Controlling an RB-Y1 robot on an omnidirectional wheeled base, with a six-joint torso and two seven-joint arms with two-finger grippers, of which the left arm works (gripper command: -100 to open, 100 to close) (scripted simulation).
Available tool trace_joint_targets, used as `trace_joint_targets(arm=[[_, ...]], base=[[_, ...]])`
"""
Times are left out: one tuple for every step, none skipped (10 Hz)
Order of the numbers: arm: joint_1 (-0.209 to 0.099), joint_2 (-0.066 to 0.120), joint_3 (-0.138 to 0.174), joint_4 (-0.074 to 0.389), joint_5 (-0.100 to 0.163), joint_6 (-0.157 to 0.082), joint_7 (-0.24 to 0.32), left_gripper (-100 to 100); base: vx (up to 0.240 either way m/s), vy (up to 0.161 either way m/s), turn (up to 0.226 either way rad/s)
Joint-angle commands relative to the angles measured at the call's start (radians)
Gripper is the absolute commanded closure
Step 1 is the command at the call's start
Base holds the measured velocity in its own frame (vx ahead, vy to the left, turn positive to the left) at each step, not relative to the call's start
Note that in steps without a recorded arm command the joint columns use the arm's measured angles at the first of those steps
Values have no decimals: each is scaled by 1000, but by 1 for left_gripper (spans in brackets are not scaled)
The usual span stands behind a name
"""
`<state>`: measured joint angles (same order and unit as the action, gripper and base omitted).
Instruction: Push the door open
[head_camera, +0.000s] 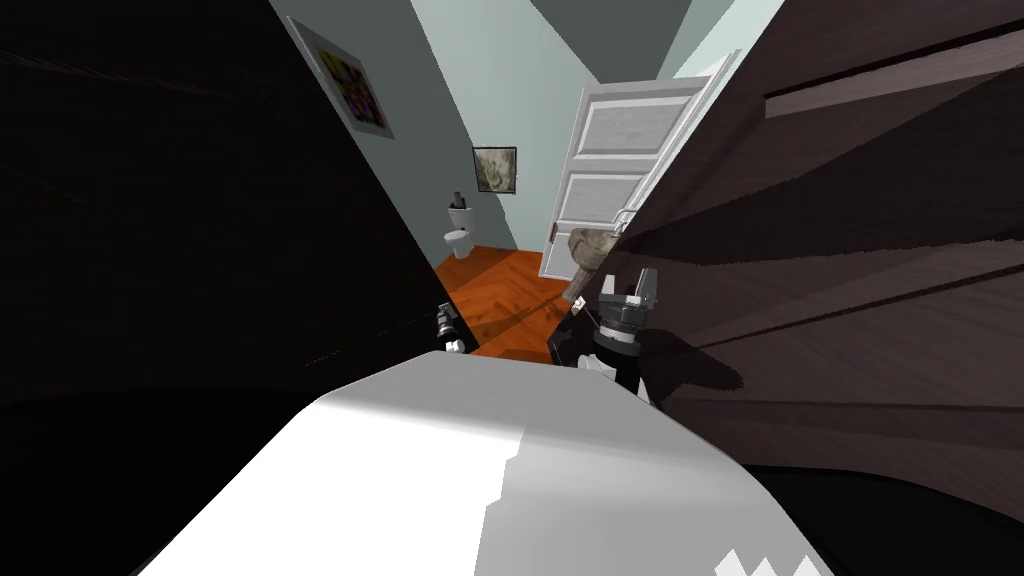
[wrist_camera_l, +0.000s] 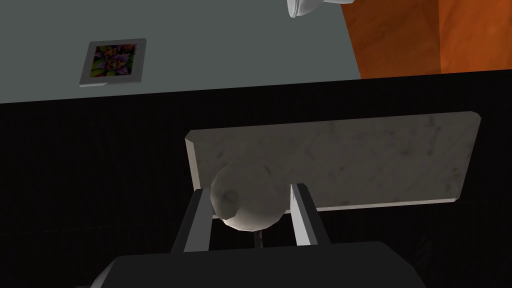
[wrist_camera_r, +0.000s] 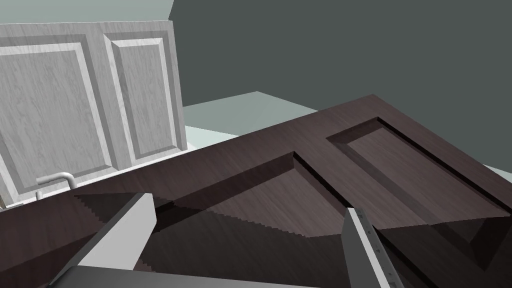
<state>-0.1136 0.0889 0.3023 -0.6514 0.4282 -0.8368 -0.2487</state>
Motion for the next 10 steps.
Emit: trace_joint_targets(arm=[[19,3,19,-29,11,3,-14,100],[26,0,37,-38,26,4,-27,100],[32,-3,54,-47,39,5,-39,100],[32,-3,54,-47,39,5,-39,100],[38,-6,71,-55,53,6,-51,100],[43,-9,86,-63,66,6,-62,100],[43,-9,86,-63,66,6,-62,100],[48,-13,101,-71,78,7,-73,100],[55,-18,121,-81,94,8,-87,100],[59,-22,133,-87,104,9,-96,100]], base=[[39,7,-24],[103,18,-57],[168,10,-49],[127,11,-1],[126,25,-33],[139,29,-42],[106,33,-12],[105,24,-41],[183,27,-59],[211,25,-23]])
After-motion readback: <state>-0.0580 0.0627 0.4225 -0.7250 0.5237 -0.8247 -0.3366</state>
